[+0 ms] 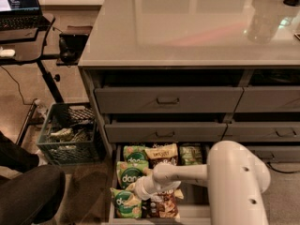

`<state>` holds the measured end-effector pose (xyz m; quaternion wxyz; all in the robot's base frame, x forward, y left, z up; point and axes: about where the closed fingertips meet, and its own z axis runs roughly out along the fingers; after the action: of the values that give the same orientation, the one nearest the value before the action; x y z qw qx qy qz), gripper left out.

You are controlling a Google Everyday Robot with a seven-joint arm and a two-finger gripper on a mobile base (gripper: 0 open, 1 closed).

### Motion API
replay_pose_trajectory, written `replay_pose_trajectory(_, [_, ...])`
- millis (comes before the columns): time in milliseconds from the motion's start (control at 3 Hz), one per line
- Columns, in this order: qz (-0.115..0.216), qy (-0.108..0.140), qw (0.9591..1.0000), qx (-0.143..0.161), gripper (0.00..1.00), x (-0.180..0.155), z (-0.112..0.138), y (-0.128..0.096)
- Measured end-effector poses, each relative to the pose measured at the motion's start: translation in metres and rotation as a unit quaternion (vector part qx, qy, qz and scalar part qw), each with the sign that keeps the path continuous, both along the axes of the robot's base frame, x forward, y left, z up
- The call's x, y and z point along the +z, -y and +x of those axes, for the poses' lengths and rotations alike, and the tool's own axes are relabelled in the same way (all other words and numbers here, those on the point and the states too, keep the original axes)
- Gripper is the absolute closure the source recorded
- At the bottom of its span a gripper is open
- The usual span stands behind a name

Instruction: Pick green rice chip bag from bottom drawer and place on counter

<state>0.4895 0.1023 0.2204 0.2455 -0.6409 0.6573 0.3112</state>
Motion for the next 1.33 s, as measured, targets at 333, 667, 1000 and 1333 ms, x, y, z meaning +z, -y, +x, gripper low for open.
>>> replay_pose_trajectory(333, [0.024, 0.027, 0.9990, 0.025, 1.00, 0.039, -0.018, -0.013])
replay_pose_trajectory(667, [0.055, 0.053, 0.9957, 0.053, 1.00, 0.081, -0.018, -0.026])
replay_pose_trajectory(1000, [0.083, 0.075, 0.9910, 0.074, 1.00, 0.114, -0.003, -0.033])
replay_pose_trajectory(1333, [0.096, 0.086, 0.9887, 0.077, 1.00, 0.138, 0.028, -0.025])
